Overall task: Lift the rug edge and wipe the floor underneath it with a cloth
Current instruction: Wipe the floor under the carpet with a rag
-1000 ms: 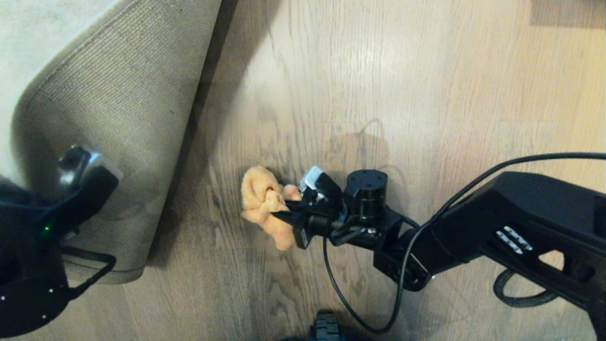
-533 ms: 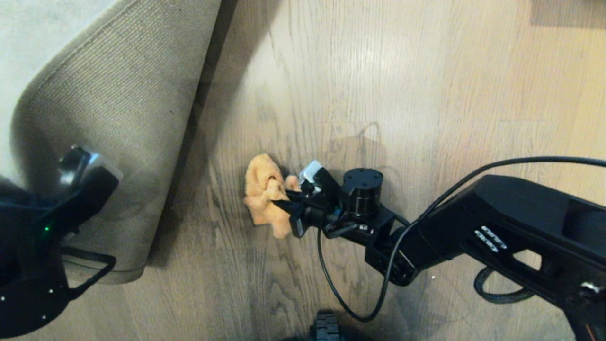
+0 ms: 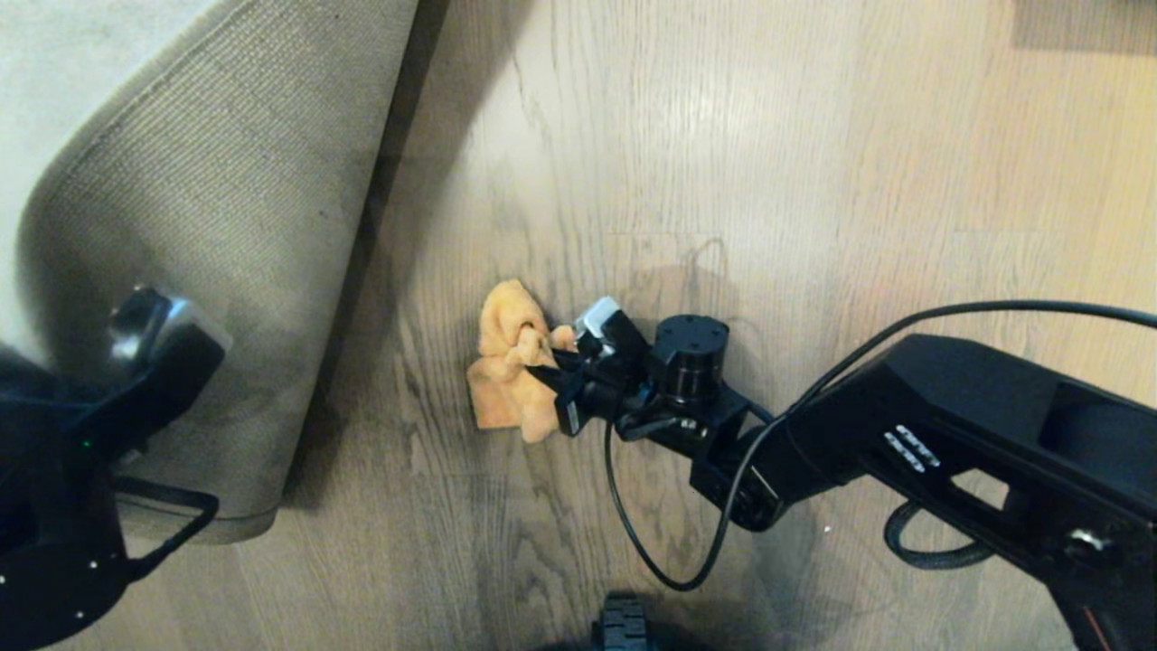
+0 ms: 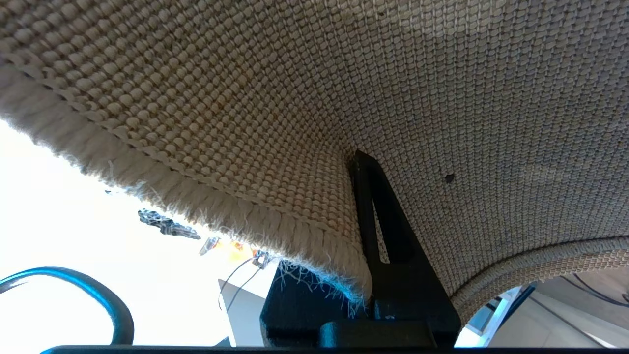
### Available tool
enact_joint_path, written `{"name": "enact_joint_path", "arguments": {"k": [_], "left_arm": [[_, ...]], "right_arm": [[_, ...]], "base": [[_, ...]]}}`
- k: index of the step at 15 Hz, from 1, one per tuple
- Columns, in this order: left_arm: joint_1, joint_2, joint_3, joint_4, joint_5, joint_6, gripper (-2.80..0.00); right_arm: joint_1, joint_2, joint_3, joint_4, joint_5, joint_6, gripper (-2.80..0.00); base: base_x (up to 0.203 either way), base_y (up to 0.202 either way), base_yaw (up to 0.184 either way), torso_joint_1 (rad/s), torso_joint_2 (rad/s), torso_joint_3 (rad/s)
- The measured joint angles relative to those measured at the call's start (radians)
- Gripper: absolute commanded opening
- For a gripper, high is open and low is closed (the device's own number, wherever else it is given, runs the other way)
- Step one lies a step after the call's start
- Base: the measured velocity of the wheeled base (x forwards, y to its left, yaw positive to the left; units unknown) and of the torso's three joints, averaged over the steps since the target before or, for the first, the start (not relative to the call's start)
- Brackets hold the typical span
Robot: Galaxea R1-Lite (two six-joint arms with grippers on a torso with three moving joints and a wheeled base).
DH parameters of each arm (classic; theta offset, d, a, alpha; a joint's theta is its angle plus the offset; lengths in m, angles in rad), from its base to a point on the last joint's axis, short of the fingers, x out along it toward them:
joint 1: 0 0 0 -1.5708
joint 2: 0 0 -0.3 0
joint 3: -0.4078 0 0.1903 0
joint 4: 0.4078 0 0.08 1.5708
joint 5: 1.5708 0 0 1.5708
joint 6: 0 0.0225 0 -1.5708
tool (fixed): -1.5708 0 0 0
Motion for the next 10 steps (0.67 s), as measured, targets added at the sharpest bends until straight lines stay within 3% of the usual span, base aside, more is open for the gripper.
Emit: {"name": "enact_joint_path", "arguments": {"k": [10], "left_arm": [[0.0,0.004,0.003,0.001,-0.009,0.0,-2.8]], "right_arm": [[-0.1,0.016,-0.281,0.141,-0.02,0.002,-2.8]], "base": [[0.0,0.0,0.0,0.0,0.0,0.0]]}}
